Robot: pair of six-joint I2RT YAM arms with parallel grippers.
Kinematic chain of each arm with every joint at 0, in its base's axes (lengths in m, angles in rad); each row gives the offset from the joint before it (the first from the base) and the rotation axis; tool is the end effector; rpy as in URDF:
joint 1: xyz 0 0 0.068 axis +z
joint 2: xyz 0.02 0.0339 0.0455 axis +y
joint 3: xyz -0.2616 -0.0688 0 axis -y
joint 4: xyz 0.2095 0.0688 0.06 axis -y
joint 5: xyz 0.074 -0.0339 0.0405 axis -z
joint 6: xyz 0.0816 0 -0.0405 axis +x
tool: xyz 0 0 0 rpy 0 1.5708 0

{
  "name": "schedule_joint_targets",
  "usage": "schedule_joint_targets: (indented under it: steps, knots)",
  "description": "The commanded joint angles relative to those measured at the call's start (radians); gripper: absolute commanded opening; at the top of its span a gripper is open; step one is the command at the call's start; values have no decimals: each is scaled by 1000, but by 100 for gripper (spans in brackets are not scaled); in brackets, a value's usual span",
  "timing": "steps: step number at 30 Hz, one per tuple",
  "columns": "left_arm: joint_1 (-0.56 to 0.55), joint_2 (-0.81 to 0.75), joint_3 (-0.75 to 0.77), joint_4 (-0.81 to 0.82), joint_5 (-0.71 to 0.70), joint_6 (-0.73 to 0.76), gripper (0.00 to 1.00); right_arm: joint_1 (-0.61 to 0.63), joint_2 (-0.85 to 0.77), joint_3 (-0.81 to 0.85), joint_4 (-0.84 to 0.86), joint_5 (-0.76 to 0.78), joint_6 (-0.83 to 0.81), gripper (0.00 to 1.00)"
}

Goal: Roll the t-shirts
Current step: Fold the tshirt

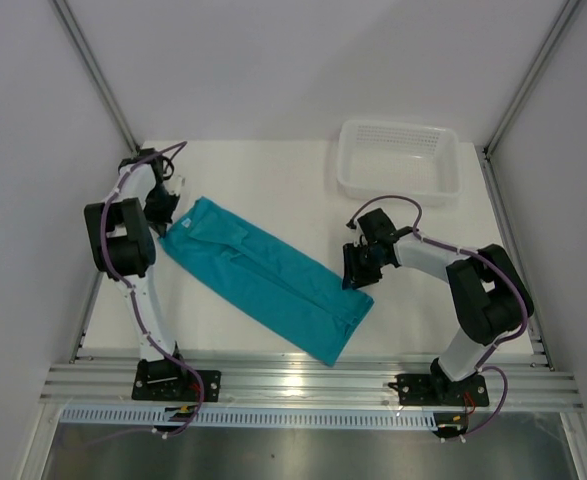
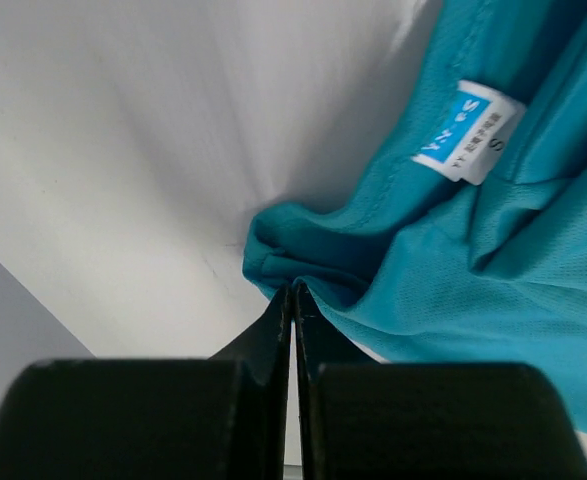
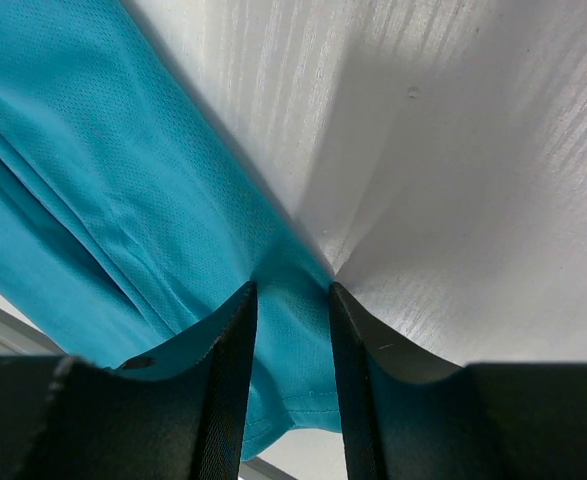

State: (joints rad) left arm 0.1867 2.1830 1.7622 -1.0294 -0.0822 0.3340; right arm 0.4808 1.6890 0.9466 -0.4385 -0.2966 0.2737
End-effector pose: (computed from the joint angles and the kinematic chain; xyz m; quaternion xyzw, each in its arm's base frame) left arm 0.3965 0.0817 0.1426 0.0709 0.9948 0.0551 0.0476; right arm 0.2581 0.1615 0.1352 -0.1288 0.9621 0.2053 0.1247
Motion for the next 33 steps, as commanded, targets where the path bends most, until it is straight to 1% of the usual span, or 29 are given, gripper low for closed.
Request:
schedule_joint_targets:
  steps: [1,4,7,10,12,14,18,19,20,23,26,29,33]
  knots:
    - [-10,3,52,-9,18,33,1,13,23,-45,-23,22,5,39]
    - [-7,-25,7,12,30,51,1,16,20,-37,-26,19,10,38]
    - [-6,-40,-4,20,50,69,1,18,14,-52,-9,-13,35,36]
    - [-10,-2,89,-10,42,62,1,38,6,-68,4,-18,56,36]
    - [-9,26,114,-40,32,51,1,47,1,-71,-6,-15,61,36]
    - [-12,35,148,-34,25,54,1,53,-3,-75,-11,-15,65,37]
    - [-27,93,218,-35,-43,80,1,91,-14,-83,6,-36,99,39]
    - [-36,103,265,-38,-47,83,1,108,-3,-78,33,-42,107,40]
    - [-41,112,278,-41,-47,85,1,113,12,-71,46,-55,111,40]
    - [-58,141,339,-38,-57,88,1,128,84,7,38,-72,104,40]
    - [-73,164,352,9,-91,100,1,142,116,56,38,-46,88,39]
    - [-85,198,374,77,-137,108,1,148,147,93,52,-64,87,37]
    - [-92,248,459,89,-142,100,1,174,198,147,26,-67,75,37]
